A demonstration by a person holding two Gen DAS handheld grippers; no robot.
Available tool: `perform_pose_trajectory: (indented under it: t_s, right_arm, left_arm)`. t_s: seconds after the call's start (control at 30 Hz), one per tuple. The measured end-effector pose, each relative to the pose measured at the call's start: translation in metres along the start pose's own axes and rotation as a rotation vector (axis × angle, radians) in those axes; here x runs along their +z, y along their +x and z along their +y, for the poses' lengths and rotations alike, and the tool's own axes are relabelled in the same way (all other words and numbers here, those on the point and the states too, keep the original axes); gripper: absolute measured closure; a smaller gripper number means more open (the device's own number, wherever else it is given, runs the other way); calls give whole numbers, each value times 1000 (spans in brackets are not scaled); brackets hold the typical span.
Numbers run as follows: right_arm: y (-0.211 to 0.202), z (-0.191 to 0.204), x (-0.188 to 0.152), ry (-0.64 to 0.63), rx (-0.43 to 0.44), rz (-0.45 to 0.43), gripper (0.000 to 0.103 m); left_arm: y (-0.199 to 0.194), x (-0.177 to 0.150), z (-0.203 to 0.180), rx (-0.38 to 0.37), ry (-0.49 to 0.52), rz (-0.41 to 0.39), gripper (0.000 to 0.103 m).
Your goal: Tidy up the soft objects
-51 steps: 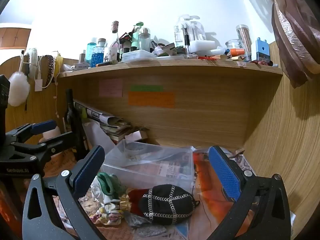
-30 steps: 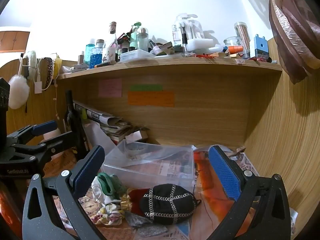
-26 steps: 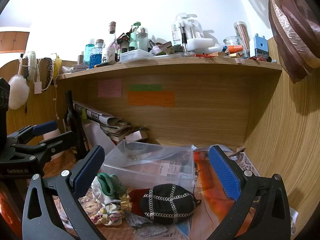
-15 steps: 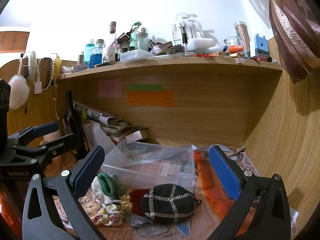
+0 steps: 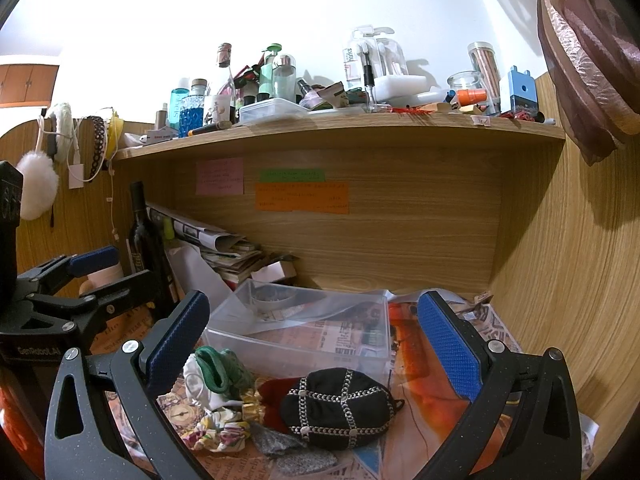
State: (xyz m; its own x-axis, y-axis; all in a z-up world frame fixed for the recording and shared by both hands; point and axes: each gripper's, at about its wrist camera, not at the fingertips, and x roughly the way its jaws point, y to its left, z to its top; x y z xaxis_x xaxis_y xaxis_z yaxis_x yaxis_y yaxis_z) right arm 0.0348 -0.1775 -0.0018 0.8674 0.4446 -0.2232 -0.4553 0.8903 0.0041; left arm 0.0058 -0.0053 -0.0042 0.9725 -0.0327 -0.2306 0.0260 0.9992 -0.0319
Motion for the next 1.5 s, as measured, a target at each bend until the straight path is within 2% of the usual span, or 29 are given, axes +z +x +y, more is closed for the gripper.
perform_pose_trajectory:
  t_s: [1.17, 1.33, 1.5]
  right_arm:
    - [0, 2, -1, 7, 5, 1, 0]
    - [4, -1, -5, 15, -2, 18, 0]
    - [14, -11, -20, 27, -17, 75, 0]
  left_arm:
    - [1, 2, 3, -2, -6, 9, 0]
    - [8, -1, 3, -6, -12, 31, 0]
    - [27, -16, 3, -35, -5, 114, 0]
